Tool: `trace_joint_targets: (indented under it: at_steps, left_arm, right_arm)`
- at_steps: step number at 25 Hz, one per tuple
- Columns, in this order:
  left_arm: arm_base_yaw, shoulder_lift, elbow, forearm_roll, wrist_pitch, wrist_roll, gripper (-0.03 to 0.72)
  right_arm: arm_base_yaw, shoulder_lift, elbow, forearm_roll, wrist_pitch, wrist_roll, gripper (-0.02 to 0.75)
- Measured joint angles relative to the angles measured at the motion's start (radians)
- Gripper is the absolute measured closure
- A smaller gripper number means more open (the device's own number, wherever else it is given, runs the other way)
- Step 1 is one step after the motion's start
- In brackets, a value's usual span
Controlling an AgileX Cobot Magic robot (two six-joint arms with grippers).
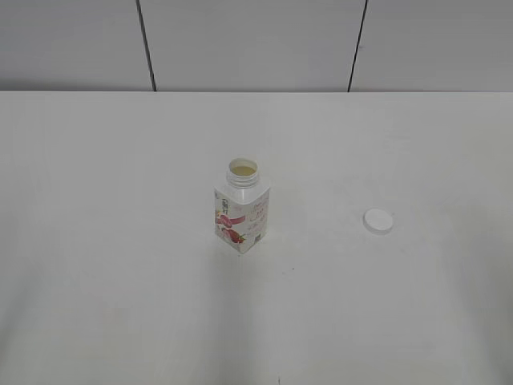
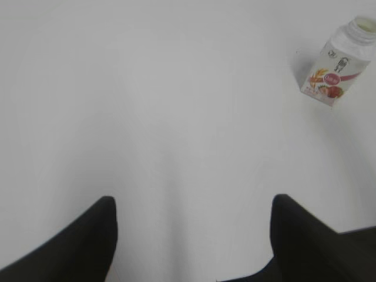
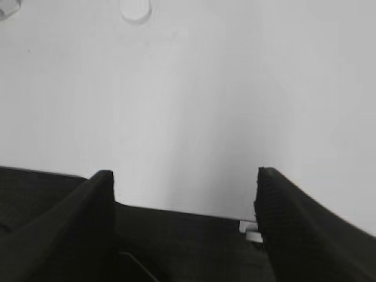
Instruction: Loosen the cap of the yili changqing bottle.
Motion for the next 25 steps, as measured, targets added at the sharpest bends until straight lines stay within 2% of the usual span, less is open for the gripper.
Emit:
trace_joint_targets:
  at_steps: [6,10,15,25]
  left_arm:
    - [0.0,-0.151,0.0,0.0,0.001,0.0,0.193]
    - [0.0,-0.167,0.001,0.0,0.002,0.0,0.194]
    - [0.0,-0.167,0.003,0.0,0.002,0.0,0.194]
    - [0.0,-0.167,0.003,0.0,0.002,0.0,0.2]
  right_arm:
    - [0.0,-0.188,0.001,-0.001,0.0,0.011,0.152]
    - [0.0,-0.315,0.004,-0.015,0.001,0.037,0.152]
    - [0.0,-0.329,0.006,-0.072,0.0,0.109,0.152]
    - [0.0,-0.329,0.006,-0.079,0.0,0.12,0.152]
